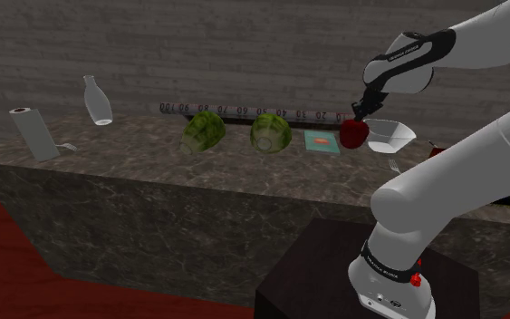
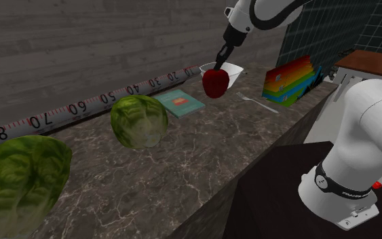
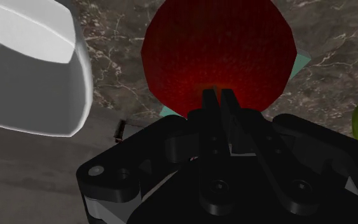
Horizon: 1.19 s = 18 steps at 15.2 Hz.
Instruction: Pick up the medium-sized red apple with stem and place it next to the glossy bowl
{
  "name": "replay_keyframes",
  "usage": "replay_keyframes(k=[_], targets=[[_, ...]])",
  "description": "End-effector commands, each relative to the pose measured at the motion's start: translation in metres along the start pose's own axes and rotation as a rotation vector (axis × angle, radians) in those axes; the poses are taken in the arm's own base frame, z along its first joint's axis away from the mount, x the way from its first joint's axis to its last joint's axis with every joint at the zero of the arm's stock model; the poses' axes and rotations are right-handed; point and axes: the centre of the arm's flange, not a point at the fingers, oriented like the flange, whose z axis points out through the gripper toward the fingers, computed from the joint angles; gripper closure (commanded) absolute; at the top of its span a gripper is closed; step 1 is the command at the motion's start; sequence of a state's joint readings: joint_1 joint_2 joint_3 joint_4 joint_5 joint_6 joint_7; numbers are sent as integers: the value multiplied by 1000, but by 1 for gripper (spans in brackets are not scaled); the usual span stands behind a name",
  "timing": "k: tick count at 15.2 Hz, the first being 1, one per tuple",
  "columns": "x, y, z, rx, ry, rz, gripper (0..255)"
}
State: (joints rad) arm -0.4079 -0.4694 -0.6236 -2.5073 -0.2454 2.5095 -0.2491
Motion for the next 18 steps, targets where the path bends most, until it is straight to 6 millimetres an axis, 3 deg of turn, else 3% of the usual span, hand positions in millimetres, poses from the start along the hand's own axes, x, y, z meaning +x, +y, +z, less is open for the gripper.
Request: replay_keyframes(k=[1, 10, 18], targets=[[-6, 0, 10, 0, 1, 0, 255], [-25, -2, 54, 0, 1, 0, 255], [-25, -2, 54, 0, 1, 0, 255]])
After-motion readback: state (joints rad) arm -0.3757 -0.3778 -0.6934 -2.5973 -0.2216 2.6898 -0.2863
